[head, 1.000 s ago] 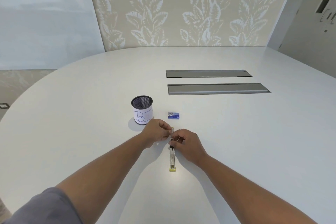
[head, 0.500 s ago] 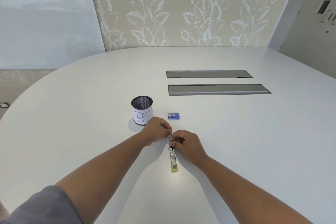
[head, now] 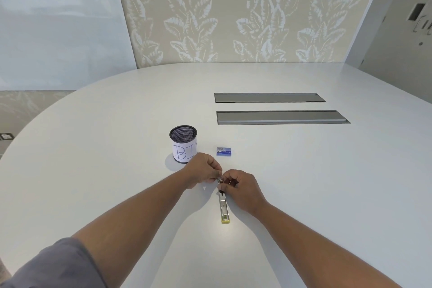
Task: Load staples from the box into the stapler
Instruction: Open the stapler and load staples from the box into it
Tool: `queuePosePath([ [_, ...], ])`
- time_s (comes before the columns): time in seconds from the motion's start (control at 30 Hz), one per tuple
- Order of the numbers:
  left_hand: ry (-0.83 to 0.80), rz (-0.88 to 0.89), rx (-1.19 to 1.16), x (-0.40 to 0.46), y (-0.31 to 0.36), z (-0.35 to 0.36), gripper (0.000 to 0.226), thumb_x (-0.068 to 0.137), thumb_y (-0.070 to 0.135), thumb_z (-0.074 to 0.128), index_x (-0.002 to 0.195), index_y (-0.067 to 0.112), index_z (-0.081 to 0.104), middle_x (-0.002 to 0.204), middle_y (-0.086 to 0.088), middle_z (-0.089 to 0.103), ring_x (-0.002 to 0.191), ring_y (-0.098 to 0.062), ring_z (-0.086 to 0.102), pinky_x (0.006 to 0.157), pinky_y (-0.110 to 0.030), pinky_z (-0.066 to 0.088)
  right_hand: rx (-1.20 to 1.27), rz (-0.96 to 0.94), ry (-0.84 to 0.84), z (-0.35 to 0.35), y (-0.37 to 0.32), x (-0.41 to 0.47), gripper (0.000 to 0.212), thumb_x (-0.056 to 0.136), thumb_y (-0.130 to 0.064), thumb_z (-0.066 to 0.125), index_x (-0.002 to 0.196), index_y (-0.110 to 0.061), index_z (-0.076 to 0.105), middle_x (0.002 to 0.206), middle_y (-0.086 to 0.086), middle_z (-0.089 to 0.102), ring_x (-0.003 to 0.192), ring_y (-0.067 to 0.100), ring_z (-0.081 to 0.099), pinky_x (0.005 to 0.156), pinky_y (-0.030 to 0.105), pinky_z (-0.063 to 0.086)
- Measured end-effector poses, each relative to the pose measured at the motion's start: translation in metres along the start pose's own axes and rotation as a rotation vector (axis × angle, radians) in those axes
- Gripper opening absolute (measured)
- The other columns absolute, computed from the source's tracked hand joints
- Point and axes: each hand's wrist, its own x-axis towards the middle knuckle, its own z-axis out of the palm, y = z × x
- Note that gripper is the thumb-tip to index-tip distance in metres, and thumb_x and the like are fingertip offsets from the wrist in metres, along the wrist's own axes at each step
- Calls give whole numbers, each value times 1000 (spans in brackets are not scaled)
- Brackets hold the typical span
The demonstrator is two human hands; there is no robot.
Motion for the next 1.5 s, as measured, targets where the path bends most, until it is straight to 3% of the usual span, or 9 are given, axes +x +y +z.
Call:
queuePosePath([
  [0.37, -9, -41, 10, -1, -2, 4, 16, 78, 0, 80, 91, 3, 70, 73, -8, 64, 59, -15, 61, 56, -22, 54, -14, 1, -8, -1, 2, 2, 10, 78, -26, 77, 83, -29, 68, 76, -3, 73, 74, 25, 66, 74, 44, 55],
  [0.57, 18, -103, -80, -4, -4, 4, 41, 76, -7, 73, 112, 4, 56, 77, -11, 57, 61, -24, 56, 59, -30, 48, -12, 6, -12, 0, 2, 2, 9, 78, -27, 76, 83, -28, 69, 76, -2, 74, 75, 27, 67, 75, 44, 56],
  [0.67, 1, -117, -75, -4, -3, 4, 47, 76, -8, 70, 117, 7, 51, 82, -12, 53, 59, -21, 54, 55, -27, 46, -11, 9, -19, 0, 3, 2, 9, 78, -25, 77, 83, -28, 69, 75, -3, 73, 71, 24, 64, 74, 42, 54],
  [0.8, 3, -108, -49, -2, -3, 4, 37, 77, -6, 67, 112, 3, 57, 76, -11, 56, 54, -19, 54, 50, -24, 46, -16, 18, -28, 0, 2, 1, 9, 78, -26, 77, 83, -28, 69, 75, -4, 73, 66, 11, 59, 74, 41, 54],
  [0.93, 42, -107, -102, 1, -5, 4, 26, 80, -5, 66, 104, 3, 62, 71, -11, 60, 50, -18, 55, 49, -24, 48, -10, 26, -40, 0, 1, 1, 9, 79, -27, 77, 83, -28, 69, 75, -4, 75, 73, 21, 69, 78, 43, 56],
  [1.17, 118, -131, -231, 8, -10, 6, 10, 82, -5, 66, 87, 4, 67, 68, -12, 63, 51, -19, 56, 48, -23, 52, -14, 40, -47, 1, 1, 3, 11, 77, -32, 77, 84, -34, 68, 76, -11, 75, 76, 15, 73, 80, 40, 57],
  [1.37, 135, -151, -291, 11, -11, 6, 7, 83, -6, 66, 88, -1, 67, 62, -14, 59, 44, -18, 52, 44, -20, 46, 89, 68, -66, -4, -1, 6, 21, 76, -18, 81, 88, -30, 69, 83, -13, 66, 61, 10, 55, 69, 32, 49],
  [1.5, 127, -157, -309, 12, -11, 4, 8, 83, -5, 69, 91, -4, 68, 63, -15, 60, 50, -21, 53, 53, -26, 48, 215, 75, -52, -7, -3, 6, 12, 81, -20, 80, 90, -22, 72, 77, -14, 66, 59, 6, 49, 60, 22, 45],
])
